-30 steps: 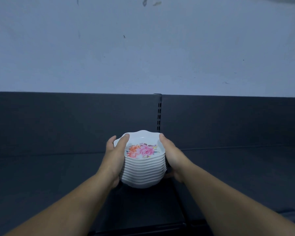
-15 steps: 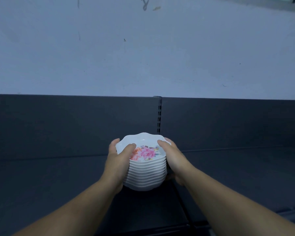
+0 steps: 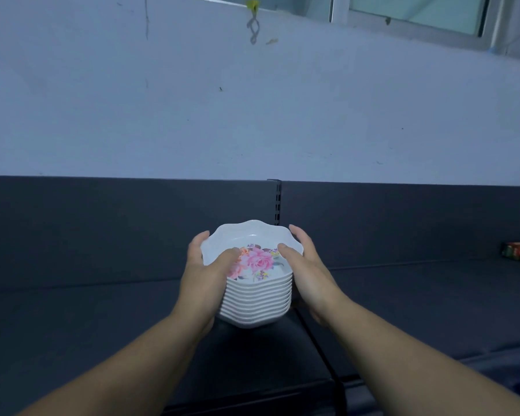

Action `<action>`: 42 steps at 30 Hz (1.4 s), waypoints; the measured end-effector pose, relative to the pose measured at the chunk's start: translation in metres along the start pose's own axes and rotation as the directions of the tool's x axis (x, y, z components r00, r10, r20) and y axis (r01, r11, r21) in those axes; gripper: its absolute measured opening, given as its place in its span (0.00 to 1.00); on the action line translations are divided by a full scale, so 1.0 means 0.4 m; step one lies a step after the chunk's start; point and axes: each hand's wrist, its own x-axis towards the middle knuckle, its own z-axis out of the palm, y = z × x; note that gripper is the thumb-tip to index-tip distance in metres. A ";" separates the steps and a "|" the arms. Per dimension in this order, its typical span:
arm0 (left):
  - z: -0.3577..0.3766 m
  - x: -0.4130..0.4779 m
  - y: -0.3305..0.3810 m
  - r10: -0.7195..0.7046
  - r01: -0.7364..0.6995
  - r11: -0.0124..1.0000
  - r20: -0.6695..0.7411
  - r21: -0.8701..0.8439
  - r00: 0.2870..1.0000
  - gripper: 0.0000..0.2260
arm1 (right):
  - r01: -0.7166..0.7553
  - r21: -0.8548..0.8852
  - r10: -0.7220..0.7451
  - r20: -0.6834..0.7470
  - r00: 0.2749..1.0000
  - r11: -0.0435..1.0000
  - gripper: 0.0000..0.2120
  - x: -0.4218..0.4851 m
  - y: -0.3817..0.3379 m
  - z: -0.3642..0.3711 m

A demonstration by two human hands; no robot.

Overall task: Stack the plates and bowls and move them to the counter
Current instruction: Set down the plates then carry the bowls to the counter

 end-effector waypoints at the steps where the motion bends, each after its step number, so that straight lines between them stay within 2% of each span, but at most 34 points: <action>1: -0.004 -0.007 0.008 0.014 -0.014 1.000 -0.001 -0.001 1.000 0.26 | 0.018 -0.009 -0.018 -0.001 1.000 1.000 0.19 -0.008 -0.007 0.002; 6: -0.025 -0.054 0.045 0.071 -0.071 0.997 -0.018 0.033 0.997 0.28 | 0.033 0.007 -0.033 0.015 0.999 0.999 0.14 -0.046 -0.036 0.020; 9: -0.027 -0.084 0.064 0.082 -0.080 0.996 -0.044 0.049 0.996 0.31 | 0.040 0.043 -0.041 0.034 0.999 0.998 0.15 -0.060 -0.051 0.024; 14: -0.008 -0.135 0.078 0.060 -0.057 0.998 -0.093 0.035 0.994 0.32 | 0.028 0.065 -0.034 0.091 0.995 0.997 0.18 -0.077 -0.061 0.003; 22: 0.098 -0.233 0.082 0.086 -0.074 0.994 -0.163 0.075 0.983 0.28 | -0.009 0.095 -0.005 0.148 0.989 0.995 0.18 -0.129 -0.051 -0.109; 28: 0.189 -0.343 0.067 0.100 -0.074 0.990 -0.233 0.116 0.967 0.31 | -0.025 0.099 0.002 0.225 0.974 0.995 0.17 -0.192 -0.037 -0.216; 34: 0.216 -0.479 0.052 0.117 -0.062 0.984 -0.340 0.168 0.933 0.32 | 0.000 0.107 -0.033 0.306 0.952 0.994 0.19 -0.262 -0.003 -0.243; 42: 0.126 -0.661 0.076 0.158 -0.056 0.975 -0.497 0.213 0.853 0.32 | 0.004 0.186 -0.093 0.471 0.877 0.983 0.18 -0.402 -0.014 -0.153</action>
